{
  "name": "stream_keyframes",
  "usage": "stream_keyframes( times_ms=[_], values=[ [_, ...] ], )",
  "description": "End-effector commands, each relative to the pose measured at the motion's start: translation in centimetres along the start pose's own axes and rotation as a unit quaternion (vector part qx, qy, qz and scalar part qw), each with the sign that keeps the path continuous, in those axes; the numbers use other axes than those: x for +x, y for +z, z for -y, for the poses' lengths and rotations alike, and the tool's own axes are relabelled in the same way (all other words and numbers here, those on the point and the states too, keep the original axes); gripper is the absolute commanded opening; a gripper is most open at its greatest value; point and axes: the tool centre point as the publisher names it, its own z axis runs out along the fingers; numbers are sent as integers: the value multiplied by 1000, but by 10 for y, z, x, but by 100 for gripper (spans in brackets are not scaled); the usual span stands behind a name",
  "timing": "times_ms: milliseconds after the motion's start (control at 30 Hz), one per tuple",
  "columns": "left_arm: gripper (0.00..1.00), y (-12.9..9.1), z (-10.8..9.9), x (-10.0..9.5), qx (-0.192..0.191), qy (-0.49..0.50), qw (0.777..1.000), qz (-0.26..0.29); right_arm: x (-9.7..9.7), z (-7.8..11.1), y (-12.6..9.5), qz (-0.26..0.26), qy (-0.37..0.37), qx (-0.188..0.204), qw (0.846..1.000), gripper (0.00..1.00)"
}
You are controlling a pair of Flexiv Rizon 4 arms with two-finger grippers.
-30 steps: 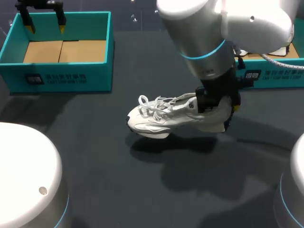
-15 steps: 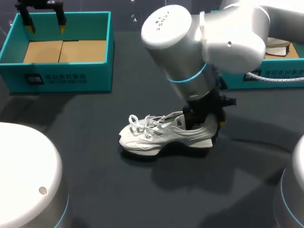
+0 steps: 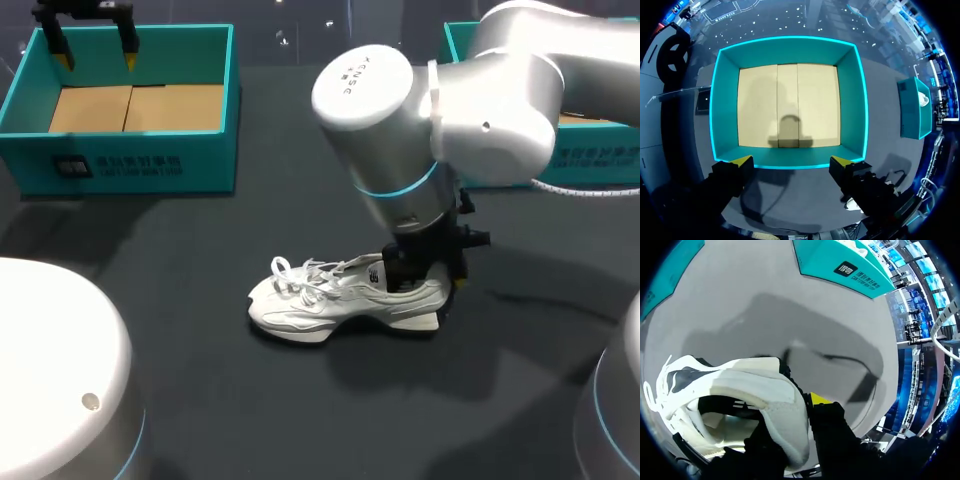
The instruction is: Take the shoe out of the shoebox, open the shoe tongue, remove and reinsert the insole, then place the shoe into the shoebox
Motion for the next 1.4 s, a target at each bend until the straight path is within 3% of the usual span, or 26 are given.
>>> stream_keyframes(
  times_ms=[33,700,1167,1267,1333,1367,1400],
  values=[
    [100,0,0,0,0,0,1000,0,0,-2,10,-13,-8,5,1000,0],
    [100,0,0,0,0,0,1000,0,16,-3,33,-38,-29,33,998,0],
    [100,0,0,0,0,0,1000,0,16,2,49,-59,-18,46,997,0],
    [100,0,0,0,0,0,1000,0,16,2,49,-63,-20,49,997,15],
    [100,0,0,0,0,0,1000,0,17,2,50,-65,-22,50,996,37],
    [100,0,0,0,0,0,1000,0,17,1,49,-65,-23,50,996,41],
    [100,0,0,0,0,0,1000,0,17,0,48,-65,-25,50,996,61]
  ],
)
